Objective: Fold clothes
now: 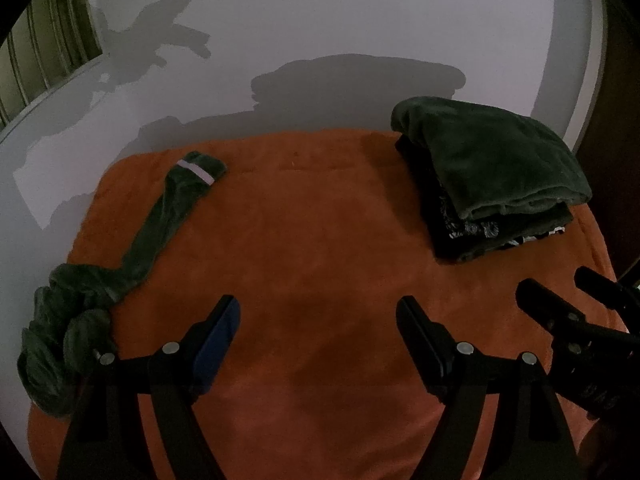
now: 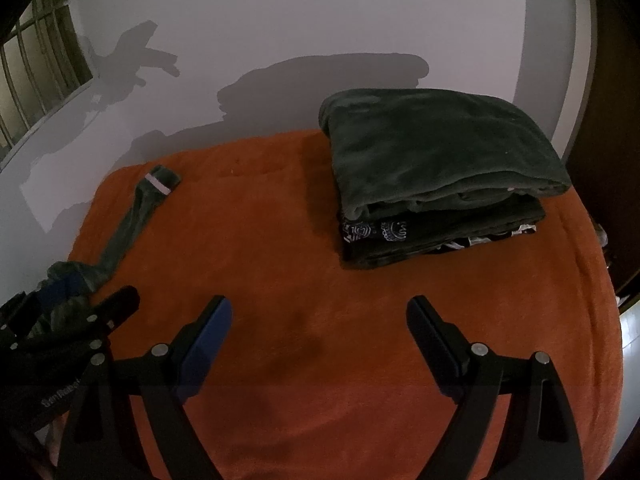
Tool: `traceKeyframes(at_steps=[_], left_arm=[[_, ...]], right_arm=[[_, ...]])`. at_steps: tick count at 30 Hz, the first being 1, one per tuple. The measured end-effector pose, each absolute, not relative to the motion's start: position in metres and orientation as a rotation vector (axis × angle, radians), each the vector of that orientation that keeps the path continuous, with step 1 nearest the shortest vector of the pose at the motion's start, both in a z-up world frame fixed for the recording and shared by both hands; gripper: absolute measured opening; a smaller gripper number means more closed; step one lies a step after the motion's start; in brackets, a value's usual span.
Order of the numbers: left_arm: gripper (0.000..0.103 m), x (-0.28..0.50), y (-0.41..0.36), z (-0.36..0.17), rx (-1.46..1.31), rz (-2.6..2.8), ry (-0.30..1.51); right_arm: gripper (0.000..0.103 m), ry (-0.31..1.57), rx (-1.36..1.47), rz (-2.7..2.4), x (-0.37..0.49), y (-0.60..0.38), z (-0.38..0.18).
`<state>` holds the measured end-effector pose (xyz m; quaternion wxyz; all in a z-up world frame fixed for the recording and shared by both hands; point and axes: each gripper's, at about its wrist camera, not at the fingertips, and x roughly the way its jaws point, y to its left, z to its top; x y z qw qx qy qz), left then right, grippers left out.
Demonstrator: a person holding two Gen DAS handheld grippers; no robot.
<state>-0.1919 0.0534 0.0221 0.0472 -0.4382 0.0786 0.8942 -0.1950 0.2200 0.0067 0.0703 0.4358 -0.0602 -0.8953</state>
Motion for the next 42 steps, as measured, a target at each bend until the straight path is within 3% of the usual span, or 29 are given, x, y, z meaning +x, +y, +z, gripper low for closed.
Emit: traceKeyframes(at_steps=[42], left_arm=[[0.084,-0.184,0.045,0.034,-1.330,2.714,0.121]], right_arm=[[0.089,-0.185,1.309,-2.695,-0.189,0.213,0.019]])
